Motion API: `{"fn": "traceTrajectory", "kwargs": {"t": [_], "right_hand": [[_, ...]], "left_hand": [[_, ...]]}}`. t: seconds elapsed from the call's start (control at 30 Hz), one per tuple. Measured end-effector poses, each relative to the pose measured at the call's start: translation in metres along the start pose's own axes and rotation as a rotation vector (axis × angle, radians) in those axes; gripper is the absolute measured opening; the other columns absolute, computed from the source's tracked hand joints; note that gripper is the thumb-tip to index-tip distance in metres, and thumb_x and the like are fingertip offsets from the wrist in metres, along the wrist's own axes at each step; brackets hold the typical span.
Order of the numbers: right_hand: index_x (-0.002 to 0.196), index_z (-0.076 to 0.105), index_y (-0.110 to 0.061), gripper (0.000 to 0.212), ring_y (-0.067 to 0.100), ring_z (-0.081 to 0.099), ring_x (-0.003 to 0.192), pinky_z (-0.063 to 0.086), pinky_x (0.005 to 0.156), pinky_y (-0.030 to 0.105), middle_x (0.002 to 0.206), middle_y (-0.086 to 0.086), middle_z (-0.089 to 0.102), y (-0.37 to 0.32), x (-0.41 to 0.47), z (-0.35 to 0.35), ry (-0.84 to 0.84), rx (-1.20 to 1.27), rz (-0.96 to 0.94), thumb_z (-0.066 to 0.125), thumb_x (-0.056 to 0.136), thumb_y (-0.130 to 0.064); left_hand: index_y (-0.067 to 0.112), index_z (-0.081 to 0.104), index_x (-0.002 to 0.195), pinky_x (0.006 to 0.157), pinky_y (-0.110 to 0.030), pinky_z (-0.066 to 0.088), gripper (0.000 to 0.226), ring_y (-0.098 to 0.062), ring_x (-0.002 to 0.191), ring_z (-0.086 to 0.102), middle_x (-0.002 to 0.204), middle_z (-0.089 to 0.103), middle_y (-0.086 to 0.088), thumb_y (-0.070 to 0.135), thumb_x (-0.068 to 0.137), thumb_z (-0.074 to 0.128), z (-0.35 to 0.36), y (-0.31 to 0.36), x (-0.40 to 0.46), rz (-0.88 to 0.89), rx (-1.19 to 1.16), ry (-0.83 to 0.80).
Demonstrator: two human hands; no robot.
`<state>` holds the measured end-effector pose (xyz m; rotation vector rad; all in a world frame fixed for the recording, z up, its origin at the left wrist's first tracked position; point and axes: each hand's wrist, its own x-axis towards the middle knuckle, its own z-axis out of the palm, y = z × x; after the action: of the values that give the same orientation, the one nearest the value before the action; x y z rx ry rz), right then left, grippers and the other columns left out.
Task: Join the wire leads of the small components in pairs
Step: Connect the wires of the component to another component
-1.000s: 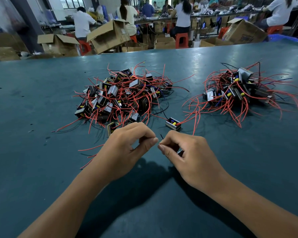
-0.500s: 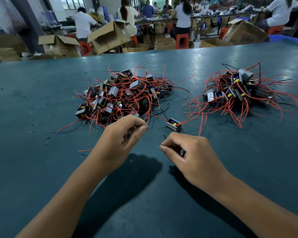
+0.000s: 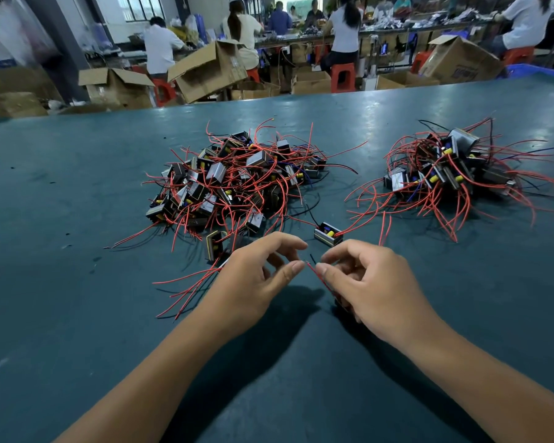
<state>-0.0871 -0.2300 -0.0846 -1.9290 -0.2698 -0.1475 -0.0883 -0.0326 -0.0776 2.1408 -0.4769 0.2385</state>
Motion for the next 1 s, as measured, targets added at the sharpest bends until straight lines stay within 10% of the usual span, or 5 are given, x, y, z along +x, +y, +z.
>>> {"fn": "traceTrajectory", "kwargs": {"t": [0.53,1.0], "right_hand": [[0.07,0.064,-0.026,0.019,0.008,0.056,0.063,0.039,0.057,0.014,0.072,-0.013,0.06,-0.008,-0.004,0.0,-0.048,-0.168,-0.146,0.074,0.085,-0.02],[0.07,0.062,-0.023,0.02,0.005,0.054,0.049,0.038,0.049,0.012,0.06,-0.015,0.059,-0.007,-0.003,0.001,0.001,-0.152,-0.063,0.071,0.088,-0.021]], "left_hand": [[0.013,0.068,0.091,0.07,-0.008,0.036,0.006,-0.005,0.078,0.056,0.083,0.061,0.01,0.016,0.096,0.066,-0.001,0.011,-0.002,0.222,0.229,0.107],[0.021,0.068,0.084,0.059,-0.031,0.047,0.012,-0.01,0.059,0.054,0.064,0.062,0.005,0.017,0.095,0.067,-0.045,-0.013,0.007,-0.146,-0.032,0.313]]}}
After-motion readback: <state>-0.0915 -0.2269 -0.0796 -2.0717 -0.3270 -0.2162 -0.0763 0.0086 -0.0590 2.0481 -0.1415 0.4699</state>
